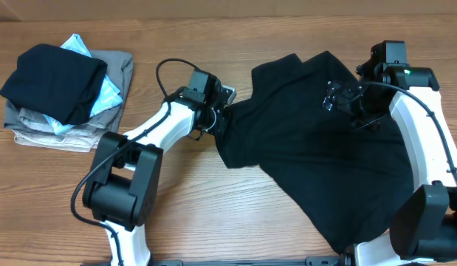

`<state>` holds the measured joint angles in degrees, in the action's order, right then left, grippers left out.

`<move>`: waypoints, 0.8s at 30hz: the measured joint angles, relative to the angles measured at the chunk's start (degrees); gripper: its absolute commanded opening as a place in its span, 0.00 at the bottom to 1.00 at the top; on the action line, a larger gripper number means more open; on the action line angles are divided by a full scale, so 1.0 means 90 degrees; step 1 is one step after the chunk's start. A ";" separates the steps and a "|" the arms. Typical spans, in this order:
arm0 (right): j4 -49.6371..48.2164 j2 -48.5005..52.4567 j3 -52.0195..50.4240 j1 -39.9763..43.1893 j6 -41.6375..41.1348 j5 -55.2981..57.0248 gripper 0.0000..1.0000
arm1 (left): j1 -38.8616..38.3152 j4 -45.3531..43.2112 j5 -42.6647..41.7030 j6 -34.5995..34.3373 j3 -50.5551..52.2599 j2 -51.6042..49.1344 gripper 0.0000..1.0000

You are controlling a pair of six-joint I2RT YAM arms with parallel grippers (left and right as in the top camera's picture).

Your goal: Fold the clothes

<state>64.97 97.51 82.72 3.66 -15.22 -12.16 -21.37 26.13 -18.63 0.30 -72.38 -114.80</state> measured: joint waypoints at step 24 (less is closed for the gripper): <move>-0.0002 0.0000 0.0000 -0.0002 0.0000 -0.0005 1.00 | 0.0447 0.2416 0.1957 -0.1423 -0.0313 0.0000 0.04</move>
<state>64.95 97.51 82.72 3.64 -15.22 -12.21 -17.34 47.88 -1.02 -12.51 -75.20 -114.80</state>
